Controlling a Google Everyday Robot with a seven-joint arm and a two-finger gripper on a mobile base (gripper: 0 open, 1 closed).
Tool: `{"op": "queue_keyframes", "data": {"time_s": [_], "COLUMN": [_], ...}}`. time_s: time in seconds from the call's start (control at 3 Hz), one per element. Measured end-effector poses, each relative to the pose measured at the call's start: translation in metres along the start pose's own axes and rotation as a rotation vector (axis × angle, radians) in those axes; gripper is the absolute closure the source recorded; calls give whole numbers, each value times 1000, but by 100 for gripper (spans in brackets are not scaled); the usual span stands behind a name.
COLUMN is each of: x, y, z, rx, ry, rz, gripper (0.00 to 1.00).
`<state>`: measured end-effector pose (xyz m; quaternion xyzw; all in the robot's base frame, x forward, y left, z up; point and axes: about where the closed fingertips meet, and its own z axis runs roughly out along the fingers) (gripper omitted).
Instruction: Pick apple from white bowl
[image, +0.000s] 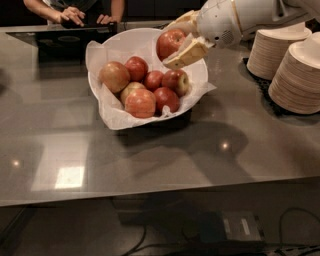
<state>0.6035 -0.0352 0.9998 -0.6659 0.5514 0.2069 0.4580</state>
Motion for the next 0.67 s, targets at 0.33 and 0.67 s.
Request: {"op": "queue_keyframes", "data": {"time_s": [0.33, 0.67], "x": [-12, -13], "y": [2, 2], "z": [-25, -28], "rx": [32, 35], "ry": [-59, -64], "rz": [-12, -11], "gripper": [100, 100]}}
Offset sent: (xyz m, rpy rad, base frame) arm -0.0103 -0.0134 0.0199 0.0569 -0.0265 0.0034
